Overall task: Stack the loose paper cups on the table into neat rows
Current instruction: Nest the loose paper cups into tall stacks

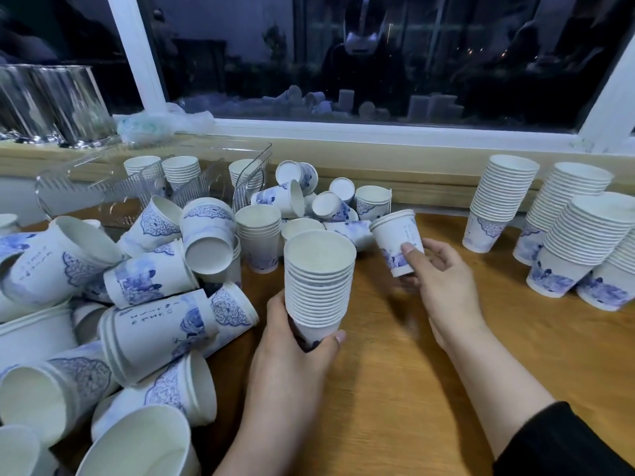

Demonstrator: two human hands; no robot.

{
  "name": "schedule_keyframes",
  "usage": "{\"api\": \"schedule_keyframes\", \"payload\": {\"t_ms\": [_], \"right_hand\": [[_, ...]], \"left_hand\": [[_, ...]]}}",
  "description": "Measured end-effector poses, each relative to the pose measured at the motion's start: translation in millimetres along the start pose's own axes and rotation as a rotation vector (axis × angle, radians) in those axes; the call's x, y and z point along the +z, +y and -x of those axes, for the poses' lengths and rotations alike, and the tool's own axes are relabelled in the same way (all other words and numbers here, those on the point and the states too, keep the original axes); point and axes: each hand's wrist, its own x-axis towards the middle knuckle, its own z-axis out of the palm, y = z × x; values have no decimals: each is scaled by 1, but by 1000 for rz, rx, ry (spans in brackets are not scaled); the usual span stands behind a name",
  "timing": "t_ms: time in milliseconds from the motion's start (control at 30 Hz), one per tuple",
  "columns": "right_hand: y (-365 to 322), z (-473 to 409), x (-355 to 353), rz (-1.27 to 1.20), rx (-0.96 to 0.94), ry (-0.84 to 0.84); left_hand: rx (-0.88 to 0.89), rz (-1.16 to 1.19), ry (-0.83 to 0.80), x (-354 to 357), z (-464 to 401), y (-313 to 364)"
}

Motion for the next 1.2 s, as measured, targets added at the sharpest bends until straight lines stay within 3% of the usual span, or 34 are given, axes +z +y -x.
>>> {"api": "schedule_keyframes", "payload": {"t_ms": [433,700,933,1100,1200], "right_hand": [[-45,24,3,-419,-226,-200],[-51,38,16,-391,-293,-300],[-43,58,31,-208,-345,-442],[-31,51,28,-115,-412,-308],[-7,25,23,109,-347,-156]], "left_hand": [[124,-251,-14,10,-1,15],[134,-298,10,13,-1,18],[106,-152,45,11,-4,12],[66,-8,72,7,-7,9],[50,48,118,6,-10,6]]}}
